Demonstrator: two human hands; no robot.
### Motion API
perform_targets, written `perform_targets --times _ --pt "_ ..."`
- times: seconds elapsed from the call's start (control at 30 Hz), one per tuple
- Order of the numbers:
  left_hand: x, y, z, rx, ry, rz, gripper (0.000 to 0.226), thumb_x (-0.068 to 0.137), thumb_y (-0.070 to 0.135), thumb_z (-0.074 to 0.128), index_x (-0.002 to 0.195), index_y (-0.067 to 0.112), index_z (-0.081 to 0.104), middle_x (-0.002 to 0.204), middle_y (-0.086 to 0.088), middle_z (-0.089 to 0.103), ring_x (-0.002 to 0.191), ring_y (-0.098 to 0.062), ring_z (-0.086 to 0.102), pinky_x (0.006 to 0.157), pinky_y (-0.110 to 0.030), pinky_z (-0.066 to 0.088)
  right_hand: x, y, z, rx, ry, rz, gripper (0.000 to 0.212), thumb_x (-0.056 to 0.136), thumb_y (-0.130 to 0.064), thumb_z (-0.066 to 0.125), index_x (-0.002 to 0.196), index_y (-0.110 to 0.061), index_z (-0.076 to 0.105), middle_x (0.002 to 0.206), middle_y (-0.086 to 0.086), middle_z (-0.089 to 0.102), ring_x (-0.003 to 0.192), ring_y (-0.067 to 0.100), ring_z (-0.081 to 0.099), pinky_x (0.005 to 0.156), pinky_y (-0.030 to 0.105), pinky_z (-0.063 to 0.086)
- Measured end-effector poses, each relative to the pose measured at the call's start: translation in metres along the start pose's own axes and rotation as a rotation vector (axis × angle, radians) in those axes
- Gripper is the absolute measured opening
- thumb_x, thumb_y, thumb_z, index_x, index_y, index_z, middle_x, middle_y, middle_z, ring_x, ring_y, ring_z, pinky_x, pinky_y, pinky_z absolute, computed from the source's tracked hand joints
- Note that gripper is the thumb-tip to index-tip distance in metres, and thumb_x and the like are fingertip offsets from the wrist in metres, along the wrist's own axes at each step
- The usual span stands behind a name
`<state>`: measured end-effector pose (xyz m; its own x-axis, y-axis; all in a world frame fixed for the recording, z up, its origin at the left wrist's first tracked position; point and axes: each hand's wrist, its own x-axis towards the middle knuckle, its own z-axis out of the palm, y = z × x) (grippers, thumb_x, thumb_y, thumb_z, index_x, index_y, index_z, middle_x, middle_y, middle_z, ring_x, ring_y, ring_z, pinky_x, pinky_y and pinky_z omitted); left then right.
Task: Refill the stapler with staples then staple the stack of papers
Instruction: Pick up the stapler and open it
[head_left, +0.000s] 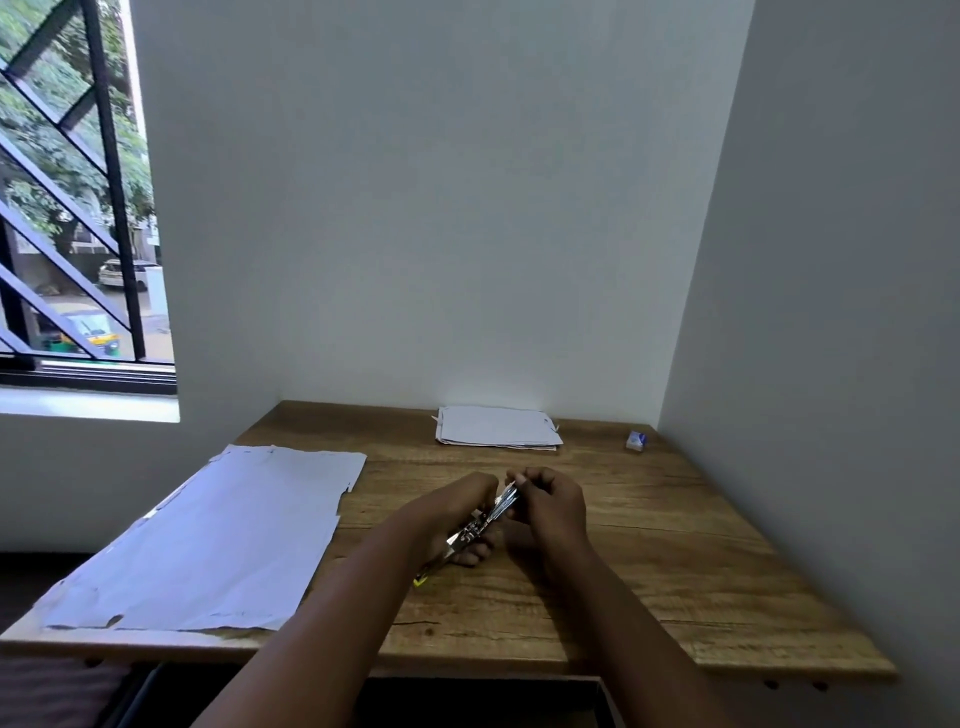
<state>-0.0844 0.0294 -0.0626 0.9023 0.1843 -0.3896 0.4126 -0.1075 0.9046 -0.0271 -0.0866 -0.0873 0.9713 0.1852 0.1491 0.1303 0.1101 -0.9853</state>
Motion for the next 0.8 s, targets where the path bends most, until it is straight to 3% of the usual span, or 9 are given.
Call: perform_targets --times 0.1,0.23,0.33,0.43,0.6,0.8 --pt "0.0 0.0 0.001 0.005 0.005 -0.016 0.027 0.076 0.024 0.04 0.085 0.01 0.061 0.071 -0.007 0.063 0.05 -0.017 0.057 0.053 -0.021 0.048 -0.001 -0.003 0.003 -0.047 0.007 -0.029 0.015 0.091 -0.005 0.061 0.079 -0.01 0.069 0.086 0.012 0.071 0.076 0.019 0.066 0.075 0.042 0.058" --pt "-0.003 -0.001 -0.002 0.017 -0.046 -0.015 0.023 0.077 0.011 0.038 0.088 0.008 0.057 0.072 -0.006 0.062 0.051 -0.016 0.057 0.051 -0.023 0.048 0.001 -0.003 0.0 -0.08 0.001 -0.038 0.012 0.091 -0.006 0.061 0.084 -0.007 0.07 0.089 0.014 0.071 0.078 0.021 0.065 0.072 0.039 0.058" --pt "-0.004 -0.001 -0.003 0.028 -0.112 0.007 0.022 0.084 0.029 0.044 0.083 0.014 0.059 0.062 -0.002 0.063 0.049 -0.015 0.058 0.051 -0.021 0.047 0.001 0.0 -0.003 -0.08 -0.013 -0.035 0.015 0.092 -0.005 0.06 0.082 -0.01 0.07 0.086 0.013 0.07 0.077 0.02 0.065 0.062 0.031 0.057" --pt "-0.002 -0.002 -0.001 0.048 -0.133 0.031 0.04 0.095 0.05 0.039 0.077 0.019 0.057 0.058 0.002 0.06 0.047 -0.011 0.055 0.049 -0.02 0.044 0.0 0.001 -0.002 -0.09 -0.012 -0.041 0.016 0.092 -0.005 0.059 0.082 -0.01 0.07 0.083 0.012 0.07 0.073 0.019 0.063 0.057 0.025 0.052" --pt "-0.003 -0.007 -0.006 -0.051 -0.144 0.027 0.029 0.093 0.013 0.038 0.082 0.006 0.063 0.067 -0.005 0.067 0.052 -0.013 0.061 0.05 -0.02 0.051 0.0 0.005 -0.006 -0.078 0.018 0.017 0.017 0.092 -0.007 0.061 0.079 -0.013 0.07 0.084 0.012 0.07 0.073 0.023 0.063 0.072 0.038 0.056" --pt "-0.004 -0.01 -0.005 -0.121 -0.131 0.009 0.028 0.097 0.007 0.033 0.09 0.001 0.06 0.074 -0.008 0.066 0.049 -0.009 0.063 0.048 -0.017 0.052 -0.003 0.001 -0.004 -0.055 -0.018 0.012 0.013 0.091 -0.006 0.062 0.082 -0.007 0.07 0.088 0.017 0.069 0.075 0.024 0.061 0.072 0.04 0.055"
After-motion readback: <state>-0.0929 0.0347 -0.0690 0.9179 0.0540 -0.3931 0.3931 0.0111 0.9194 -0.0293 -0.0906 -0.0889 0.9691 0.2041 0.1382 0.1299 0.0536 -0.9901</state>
